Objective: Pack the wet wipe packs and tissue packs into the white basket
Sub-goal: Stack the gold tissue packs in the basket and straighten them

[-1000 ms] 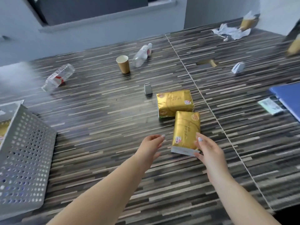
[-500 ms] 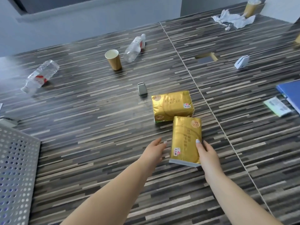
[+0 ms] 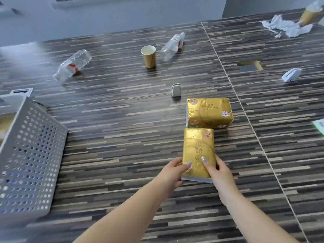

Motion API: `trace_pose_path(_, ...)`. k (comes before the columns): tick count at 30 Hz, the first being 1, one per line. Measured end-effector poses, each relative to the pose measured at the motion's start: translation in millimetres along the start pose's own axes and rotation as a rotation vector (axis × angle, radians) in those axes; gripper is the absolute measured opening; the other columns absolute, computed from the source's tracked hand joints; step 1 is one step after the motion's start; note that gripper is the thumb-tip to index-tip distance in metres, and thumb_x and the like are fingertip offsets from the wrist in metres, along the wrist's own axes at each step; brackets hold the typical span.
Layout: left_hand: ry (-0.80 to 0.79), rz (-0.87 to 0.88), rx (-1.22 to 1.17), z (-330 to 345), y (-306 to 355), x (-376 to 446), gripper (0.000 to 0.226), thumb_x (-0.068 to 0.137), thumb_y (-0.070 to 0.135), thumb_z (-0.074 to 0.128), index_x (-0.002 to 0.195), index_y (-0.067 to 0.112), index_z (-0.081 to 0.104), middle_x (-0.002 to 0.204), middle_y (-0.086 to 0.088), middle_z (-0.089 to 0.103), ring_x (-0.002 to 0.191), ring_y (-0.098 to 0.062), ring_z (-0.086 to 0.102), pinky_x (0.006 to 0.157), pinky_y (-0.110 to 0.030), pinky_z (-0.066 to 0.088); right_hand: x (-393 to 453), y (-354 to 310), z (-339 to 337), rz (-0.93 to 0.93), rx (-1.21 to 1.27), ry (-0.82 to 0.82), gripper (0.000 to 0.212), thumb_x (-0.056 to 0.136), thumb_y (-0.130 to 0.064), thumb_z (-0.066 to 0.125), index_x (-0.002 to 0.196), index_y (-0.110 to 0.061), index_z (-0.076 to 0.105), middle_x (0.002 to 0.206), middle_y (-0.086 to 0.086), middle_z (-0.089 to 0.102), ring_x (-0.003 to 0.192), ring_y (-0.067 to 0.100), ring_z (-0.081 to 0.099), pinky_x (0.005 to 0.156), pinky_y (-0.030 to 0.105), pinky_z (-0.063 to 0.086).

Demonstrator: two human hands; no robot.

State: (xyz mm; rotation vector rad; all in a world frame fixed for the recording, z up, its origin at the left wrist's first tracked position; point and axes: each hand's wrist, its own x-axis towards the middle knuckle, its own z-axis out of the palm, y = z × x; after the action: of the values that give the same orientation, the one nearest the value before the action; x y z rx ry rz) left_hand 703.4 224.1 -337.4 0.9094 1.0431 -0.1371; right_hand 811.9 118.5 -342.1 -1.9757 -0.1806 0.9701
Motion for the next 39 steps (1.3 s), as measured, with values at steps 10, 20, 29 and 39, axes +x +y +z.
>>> trace_pose_path(10,0.115,0.126,-0.473,-71.9,-22.7,-65.4,0.054,0.087,0.027,0.065,0.135,0.012,0.048,0.115,-0.009,0.071,0.103,-0.024,0.068,0.090,-0.040,0.053,-34.8,-32.9,40.2,-0.086,-0.003,-0.354,0.083,0.069,-0.045,0.073,0.144,-0.029,0.039,0.130,-0.002,0.057,0.111,0.018,0.061,0.092,0.039,0.053)
trace_pose_path(20,0.312,0.262,-0.683,-132.0,-25.0,-115.8,0.077,0.059,0.036,0.080,0.128,0.017,0.052,0.116,-0.009,0.068,0.105,-0.029,0.063,0.088,-0.050,0.053,-76.0,-74.8,116.0,-0.190,-0.065,-0.302,0.087,0.073,-0.040,0.073,0.147,-0.032,0.028,0.136,0.000,0.049,0.120,0.022,0.053,0.099,0.047,0.048)
trace_pose_path(29,0.287,0.472,-0.921,-181.8,-28.4,-159.6,0.075,0.059,0.024,0.082,0.127,0.024,0.052,0.123,-0.008,0.067,0.110,-0.027,0.065,0.083,-0.041,0.054,-126.0,-97.6,185.7,-0.033,0.405,-0.574,0.061,0.062,-0.025,0.076,0.120,-0.018,0.058,0.111,0.009,0.073,0.097,0.025,0.071,0.080,0.036,0.054)
trace_pose_path(39,0.177,0.610,-0.380,-254.4,-5.0,-218.9,0.069,0.071,0.037,0.071,0.135,0.020,0.049,0.124,-0.001,0.064,0.125,-0.022,0.051,0.109,-0.044,0.033,-140.3,-141.4,183.5,-0.197,0.344,-0.620,0.111,0.029,-0.045,0.095,0.128,-0.016,0.055,0.119,0.009,0.069,0.104,0.025,0.069,0.076,0.032,0.058)
